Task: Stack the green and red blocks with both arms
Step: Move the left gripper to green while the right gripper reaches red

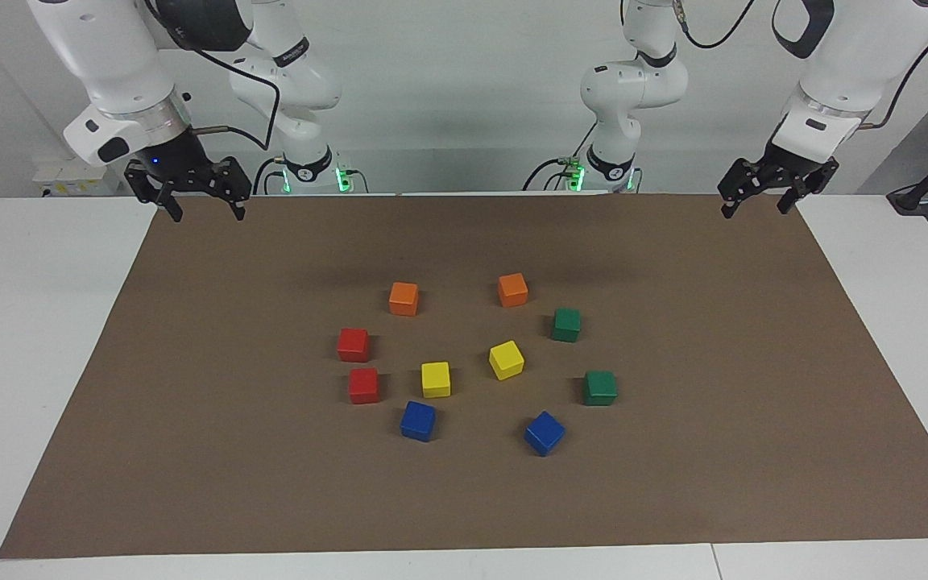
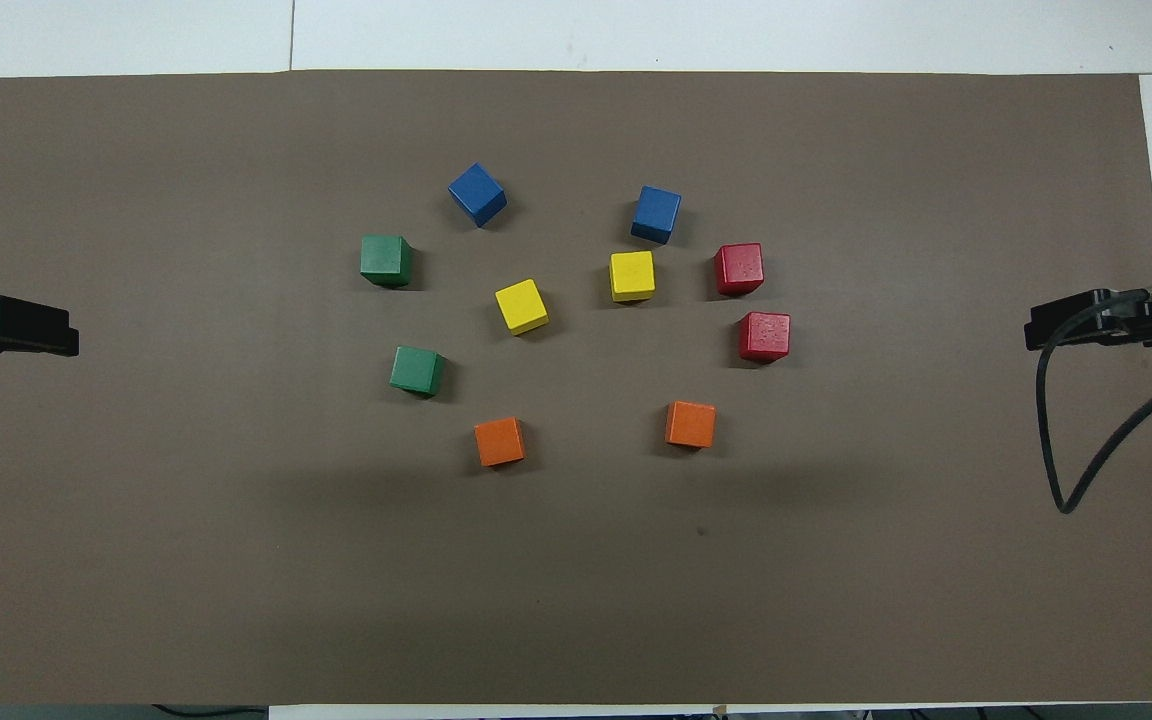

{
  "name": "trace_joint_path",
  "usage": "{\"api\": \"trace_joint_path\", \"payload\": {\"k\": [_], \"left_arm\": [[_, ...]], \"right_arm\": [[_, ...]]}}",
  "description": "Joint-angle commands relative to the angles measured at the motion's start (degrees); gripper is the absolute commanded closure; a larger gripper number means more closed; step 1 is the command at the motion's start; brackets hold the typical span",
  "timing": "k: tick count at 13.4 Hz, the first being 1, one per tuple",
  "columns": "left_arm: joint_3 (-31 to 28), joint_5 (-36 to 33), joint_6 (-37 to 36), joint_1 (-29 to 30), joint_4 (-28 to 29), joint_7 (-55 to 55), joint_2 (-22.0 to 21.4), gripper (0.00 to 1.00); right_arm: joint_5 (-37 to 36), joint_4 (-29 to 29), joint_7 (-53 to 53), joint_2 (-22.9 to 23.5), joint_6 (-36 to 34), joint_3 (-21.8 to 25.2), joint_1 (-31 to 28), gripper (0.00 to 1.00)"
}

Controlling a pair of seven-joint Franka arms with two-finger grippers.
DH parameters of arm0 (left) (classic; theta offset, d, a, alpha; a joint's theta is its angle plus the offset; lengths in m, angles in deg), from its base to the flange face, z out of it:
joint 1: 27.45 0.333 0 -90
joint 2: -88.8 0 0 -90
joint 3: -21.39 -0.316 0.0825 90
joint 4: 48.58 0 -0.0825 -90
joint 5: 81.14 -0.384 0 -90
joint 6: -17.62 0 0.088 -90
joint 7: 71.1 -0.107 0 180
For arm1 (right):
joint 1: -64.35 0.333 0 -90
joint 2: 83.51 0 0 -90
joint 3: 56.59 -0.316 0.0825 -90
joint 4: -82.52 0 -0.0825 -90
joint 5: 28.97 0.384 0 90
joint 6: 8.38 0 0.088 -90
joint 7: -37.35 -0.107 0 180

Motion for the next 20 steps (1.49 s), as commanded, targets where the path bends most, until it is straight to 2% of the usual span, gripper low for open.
{"api": "trace_joint_path", "payload": {"k": [1, 4, 6, 8, 10, 12, 14, 17, 20], "left_arm": [[0.46, -0.78, 1.01, 0.84, 1.60, -0.25, -1.61, 0.00], [0.02, -0.70, 1.62, 0.93, 1.51, -0.25, -1.61, 0.00], [0.20, -0.61, 2.59, 0.41, 2.04, 0.02, -1.78, 0.00], [0.29, -0.43, 4.33, -0.12, 6.06, -0.07, -3.53, 0.00], [0.46, -0.17, 10.12, -3.00, 11.68, 0.37, -5.12, 0.00], [0.46, -0.17, 13.39, -7.22, 14.69, 2.90, -4.25, 0.00], [0.55, 0.53, 20.74, -11.27, 19.86, 4.85, -3.72, 0.00], [0.46, 2.03, 28.32, -16.72, 21.11, 5.12, 3.55, 0.00], [0.55, 2.03, 33.77, -19.10, 21.55, 5.03, 8.66, 0.00]], "right_arm": [[0.98, -1.56, -0.29, -1.45, 0.48, -0.21, -0.36, 0.00], [0.98, -2.25, -0.29, -1.71, 1.26, -0.38, -0.27, 0.00], [1.06, -4.09, -2.12, -1.97, 4.24, -0.47, 1.65, 0.00], [0.98, -6.82, -4.85, -1.01, 9.33, -0.47, 4.29, 0.00], [1.06, -10.68, -6.34, 0.39, 15.65, -0.47, 7.02, 0.00], [1.06, -12.10, -11.25, 3.81, 20.23, -0.38, 10.17, 0.00], [0.98, -14.20, -13.55, 7.07, 25.67, -0.47, 11.33, 0.00], [1.06, -18.16, -14.87, 9.35, 33.15, -0.47, 12.65, 0.00], [1.06, -18.26, -16.63, 12.96, 37.12, -0.38, 14.05, 0.00]]}}
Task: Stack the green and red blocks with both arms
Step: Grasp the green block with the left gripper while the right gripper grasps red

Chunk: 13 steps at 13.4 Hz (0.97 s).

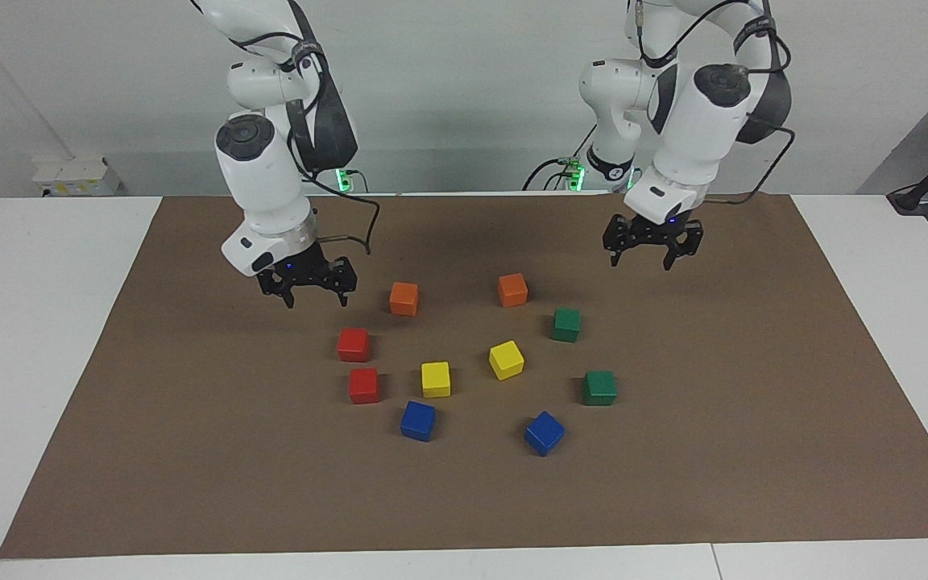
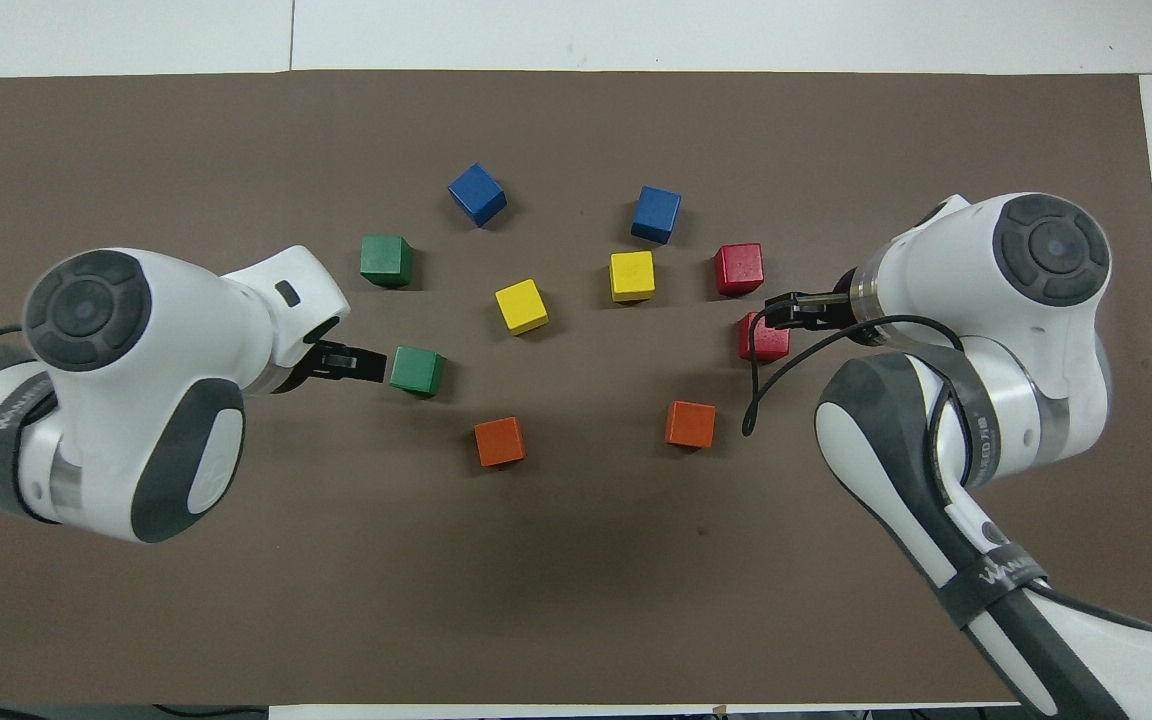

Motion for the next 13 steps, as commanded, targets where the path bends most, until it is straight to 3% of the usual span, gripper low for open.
{"api": "trace_joint_path", "payload": {"k": [1, 8, 13], "left_arm": [[-0.89, 0.62, 5.27, -2.62, -0.04, 0.37, 4.26, 0.00], [-0.98, 0.62, 15.57, -6.57, -0.31, 2.65, 13.14, 0.00], [-1.07, 0.45, 13.74, -7.20, -0.04, 1.35, 13.42, 0.00]], "right_arm": [[0.95, -0.47, -2.03, 1.96, 3.01, 0.01, 0.99, 0.00], [0.68, -1.35, -3.01, 6.09, 7.93, 0.01, 1.78, 0.00], [0.68, -2.14, -3.45, 8.90, 12.15, 0.01, 1.96, 0.00]]}}
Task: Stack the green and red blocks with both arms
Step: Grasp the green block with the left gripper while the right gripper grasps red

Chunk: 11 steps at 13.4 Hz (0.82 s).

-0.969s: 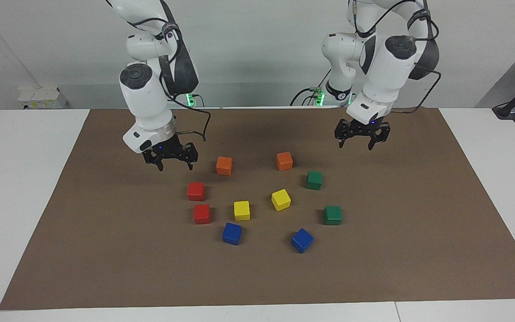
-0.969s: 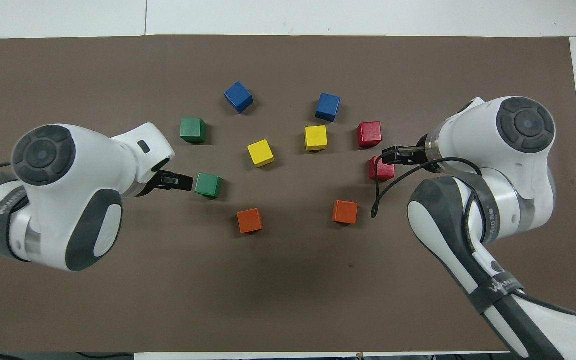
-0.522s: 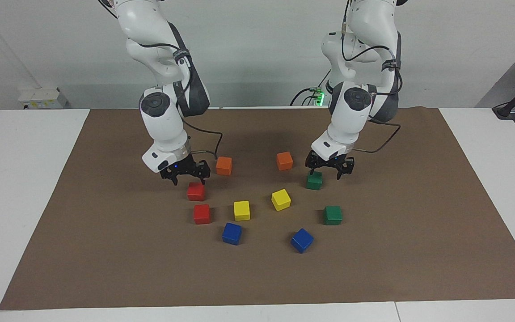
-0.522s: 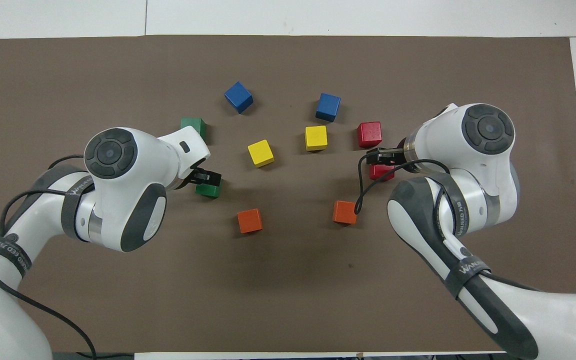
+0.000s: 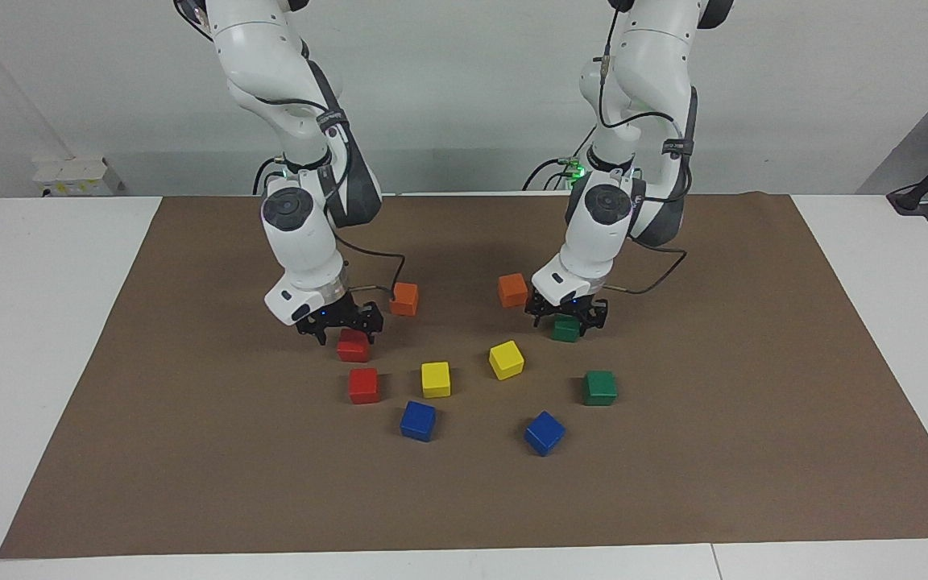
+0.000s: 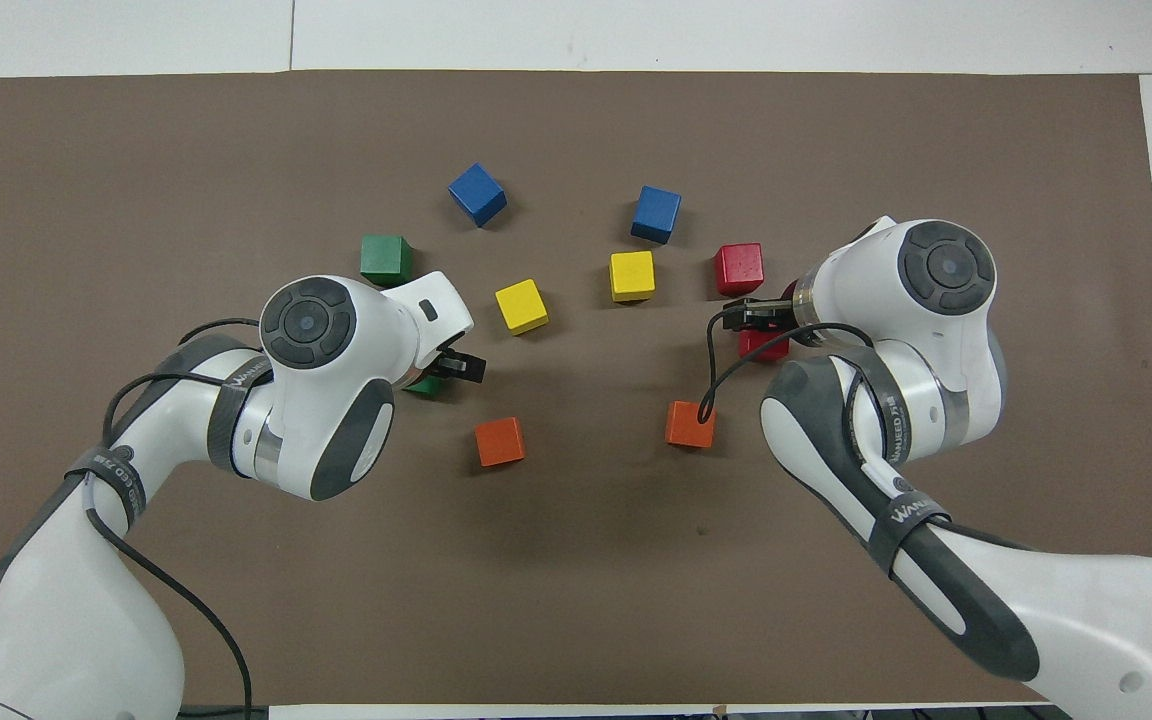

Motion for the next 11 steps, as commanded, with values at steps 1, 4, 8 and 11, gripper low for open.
{"api": "trace_joint_path", "payload": {"k": [1, 4, 8, 11], "left_arm": [[-1.10, 0.43, -1.86, -0.88, 0.09, -1.63, -0.39, 0.00], [-1.10, 0.08, -4.41, -0.62, 0.09, -3.74, -0.74, 0.00], [-1.18, 0.08, -4.51, -0.18, 0.09, -3.92, -0.74, 1.00], [-1.36, 0.17, -5.20, 1.22, -0.79, -3.75, -0.83, 1.00]], "right_arm": [[0.68, -0.67, -1.44, 1.81, 3.44, 0.01, 0.31, 0.00], [0.68, -0.67, -1.62, 3.75, 6.08, 0.01, 1.80, 0.06], [0.07, 4.49, 3.55, 3.32, -2.22, 0.27, -1.61, 1.00], [-0.02, 17.22, 18.29, 3.49, -17.44, 0.19, -10.30, 1.00]]}}
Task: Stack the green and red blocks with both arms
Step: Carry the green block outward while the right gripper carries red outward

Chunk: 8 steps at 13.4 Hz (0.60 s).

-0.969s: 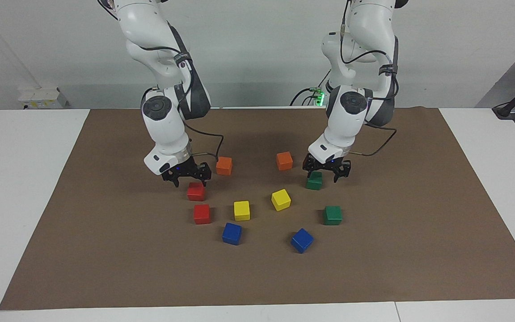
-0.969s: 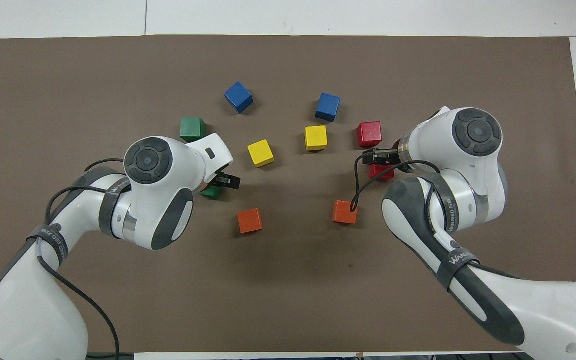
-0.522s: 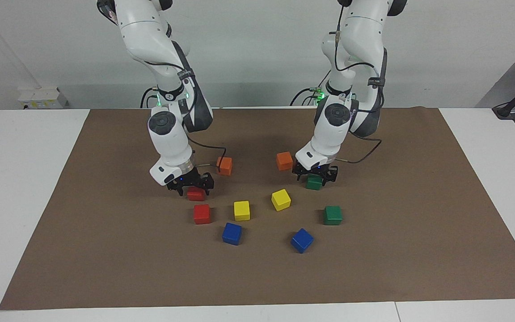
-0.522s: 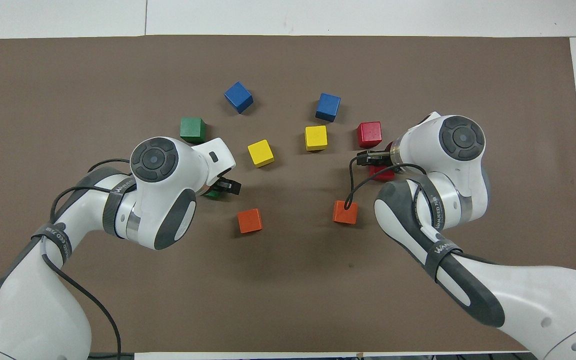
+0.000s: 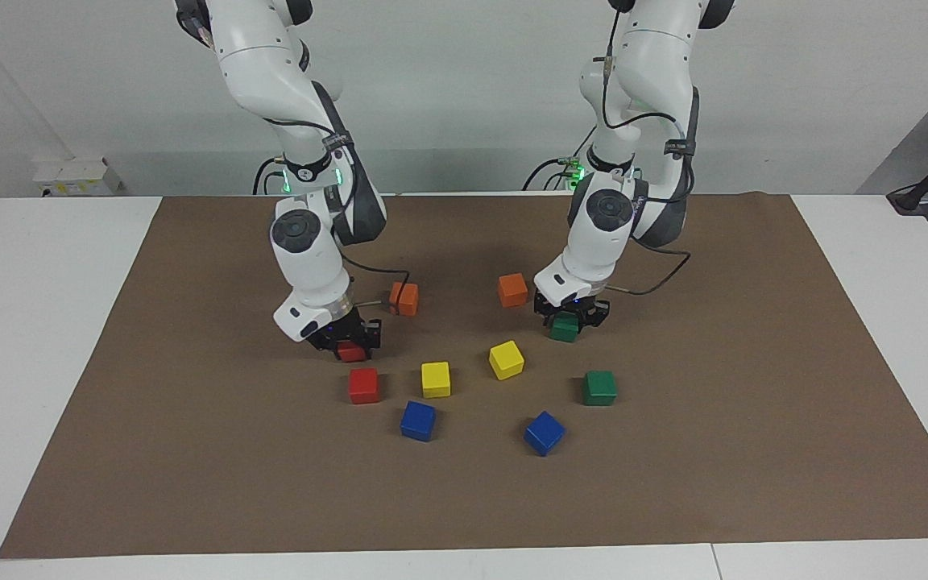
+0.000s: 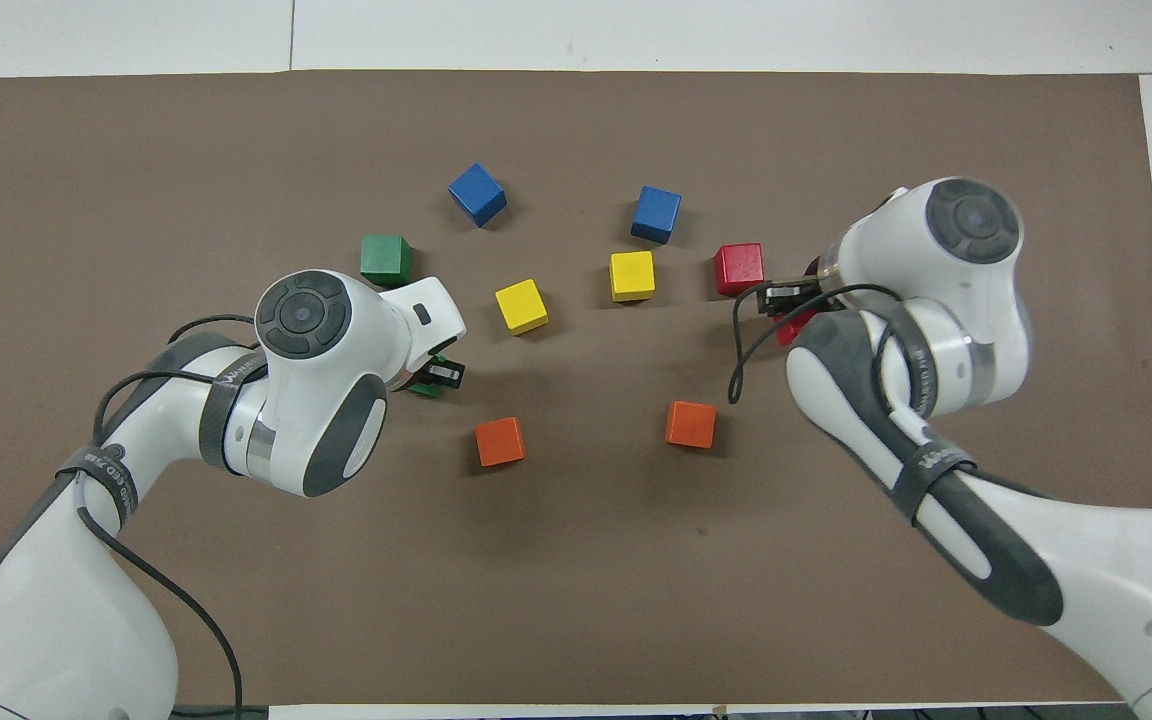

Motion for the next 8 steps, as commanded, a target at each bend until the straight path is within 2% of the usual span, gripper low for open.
{"api": "trace_joint_path", "payload": {"k": [1, 3, 5, 8], "left_arm": [[-0.35, 0.17, -2.90, 2.77, -1.80, -1.20, -1.11, 1.00], [-0.17, 0.17, -6.84, 7.59, -4.70, -1.81, -3.04, 1.00], [-0.35, 0.35, -8.52, 12.34, -4.63, -1.99, -6.02, 1.00], [-0.44, 0.35, -10.29, 21.99, -4.10, -9.86, -6.91, 1.00]], "right_arm": [[0.17, 7.89, 11.61, 0.41, -6.76, -0.68, -7.67, 1.00], [0.08, 6.16, 16.90, 0.50, -3.09, -0.59, -11.99, 1.00], [-0.09, 3.17, 18.67, 0.50, 0.08, -0.50, -14.28, 1.00], [-0.10, -2.98, 18.59, 0.94, 6.93, -0.59, -16.57, 1.00]]}}
